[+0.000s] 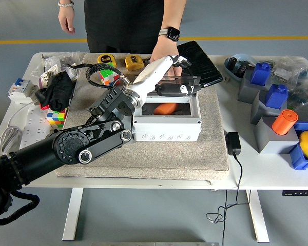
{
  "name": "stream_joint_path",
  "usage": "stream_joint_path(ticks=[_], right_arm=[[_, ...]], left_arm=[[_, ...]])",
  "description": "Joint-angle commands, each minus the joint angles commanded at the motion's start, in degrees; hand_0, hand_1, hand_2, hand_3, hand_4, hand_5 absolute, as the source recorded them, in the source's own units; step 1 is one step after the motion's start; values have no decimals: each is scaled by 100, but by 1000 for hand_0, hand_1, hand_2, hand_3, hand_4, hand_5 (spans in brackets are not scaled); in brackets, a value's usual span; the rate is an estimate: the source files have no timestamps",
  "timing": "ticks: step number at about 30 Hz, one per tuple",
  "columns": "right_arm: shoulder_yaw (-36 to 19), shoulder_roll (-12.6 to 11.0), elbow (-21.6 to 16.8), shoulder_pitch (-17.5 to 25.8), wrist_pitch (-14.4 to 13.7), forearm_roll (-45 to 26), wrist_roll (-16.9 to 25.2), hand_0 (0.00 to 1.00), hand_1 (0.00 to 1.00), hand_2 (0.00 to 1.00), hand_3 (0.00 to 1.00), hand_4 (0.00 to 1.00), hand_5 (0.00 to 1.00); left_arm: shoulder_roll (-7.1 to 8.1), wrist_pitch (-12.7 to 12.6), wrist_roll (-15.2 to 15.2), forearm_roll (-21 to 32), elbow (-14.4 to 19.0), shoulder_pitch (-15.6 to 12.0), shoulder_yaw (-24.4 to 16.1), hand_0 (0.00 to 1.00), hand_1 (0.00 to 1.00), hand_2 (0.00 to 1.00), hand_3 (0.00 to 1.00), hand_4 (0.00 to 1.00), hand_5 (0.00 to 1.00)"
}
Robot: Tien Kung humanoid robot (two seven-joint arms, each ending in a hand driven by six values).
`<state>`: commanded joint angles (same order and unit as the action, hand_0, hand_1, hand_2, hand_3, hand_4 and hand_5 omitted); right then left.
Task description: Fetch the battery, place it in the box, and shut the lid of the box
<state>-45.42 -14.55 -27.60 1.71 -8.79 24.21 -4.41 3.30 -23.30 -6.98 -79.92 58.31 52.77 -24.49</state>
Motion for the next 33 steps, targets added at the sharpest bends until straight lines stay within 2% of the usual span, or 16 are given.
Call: stream_joint_path(ticks=[1, 6, 7, 12, 13, 14, 21, 29, 33], right_arm=[[-11, -2, -9, -3, -2, 7, 4, 626, 639, 661, 588, 995, 539], [-44, -9, -35, 3, -9, 34, 16, 626, 639, 661, 588, 995, 539], [-48, -10, -36, 5, -11, 34, 19, 625, 639, 662, 588, 995, 539], [-88, -19, -41, 42, -15, 50, 26, 625, 639, 662, 588, 995, 539], [-96, -19, -39, 47, -16, 52, 27, 625, 640, 661, 587, 995, 538], [-108, -18, -41, 53, -17, 55, 30, 625, 640, 661, 587, 995, 538], [-149, 0, -47, 81, -20, 60, 49, 624, 640, 661, 588, 995, 537], [-173, 10, -52, 50, -29, 53, 70, 624, 639, 661, 587, 995, 536], [-209, 8, -75, 51, -38, 73, 85, 624, 639, 660, 588, 996, 536]], left_arm=[[39, 37, -86, -94, 57, 1, 21, 687, 685, 695, 693, 949, 550], [185, 265, -525, -492, 345, -1, 55, 687, 685, 695, 693, 949, 550], [206, 301, -586, -527, 399, -8, 49, 536, 607, 635, 665, 946, 554], [382, 541, -1005, -724, 952, -82, 71, 536, 607, 635, 665, 946, 554], [396, 577, -1062, -731, 1020, -96, 80, 445, 562, 600, 647, 941, 570], [404, 595, -1094, -738, 1071, -111, 84, 445, 562, 600, 647, 941, 570], [435, 628, -1105, -668, 1375, -241, 251, 441, 551, 594, 638, 938, 572], [335, 562, -981, -546, 1212, -323, 536, 438, 544, 592, 636, 934, 569], [321, 543, -914, -474, 1205, -371, 528, 435, 549, 593, 638, 930, 567]])
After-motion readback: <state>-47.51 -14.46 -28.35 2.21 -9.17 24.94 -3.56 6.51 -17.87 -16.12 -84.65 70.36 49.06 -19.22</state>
